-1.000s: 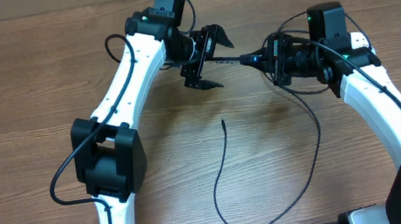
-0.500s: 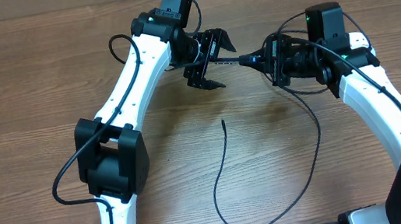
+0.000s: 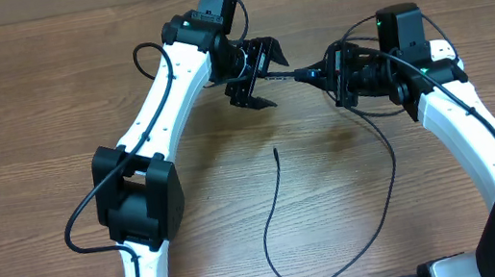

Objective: Plug charger to phone and switch on socket

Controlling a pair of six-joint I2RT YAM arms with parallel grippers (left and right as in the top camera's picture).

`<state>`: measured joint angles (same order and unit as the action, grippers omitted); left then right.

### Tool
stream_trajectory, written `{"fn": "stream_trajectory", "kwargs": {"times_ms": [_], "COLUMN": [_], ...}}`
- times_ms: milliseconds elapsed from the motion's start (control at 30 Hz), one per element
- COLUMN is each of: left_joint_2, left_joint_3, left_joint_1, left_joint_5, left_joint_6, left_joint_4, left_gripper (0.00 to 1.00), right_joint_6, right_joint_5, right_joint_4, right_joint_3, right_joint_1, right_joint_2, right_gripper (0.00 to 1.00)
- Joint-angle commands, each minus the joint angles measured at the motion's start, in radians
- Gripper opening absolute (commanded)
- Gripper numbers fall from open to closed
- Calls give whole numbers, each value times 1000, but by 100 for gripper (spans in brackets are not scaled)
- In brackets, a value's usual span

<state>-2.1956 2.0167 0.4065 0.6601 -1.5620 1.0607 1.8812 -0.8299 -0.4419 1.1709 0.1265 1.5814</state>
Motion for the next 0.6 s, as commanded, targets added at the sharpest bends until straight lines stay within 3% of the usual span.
{"fn": "stream_trajectory", "kwargs": {"times_ms": [0,367,567], "left_joint_2": [0,0,0], "left_joint_3": [23,23,23], "left_joint_1": [7,8,8], "left_joint_5": [-17,-17,-18], "left_joint_6": [-10,-6,-6], "left_joint_4": [0,0,0], "left_gripper": [78,77,65], "right_joint_6": [-5,-4,-4], "right_joint_5": [2,25,25], "right_joint_4": [10,11,11], "right_joint_3": [27,27,27], "right_joint_1": [17,38,38], "right_joint_2": [-3,-3,-3], "right_gripper": [4,4,4]}}
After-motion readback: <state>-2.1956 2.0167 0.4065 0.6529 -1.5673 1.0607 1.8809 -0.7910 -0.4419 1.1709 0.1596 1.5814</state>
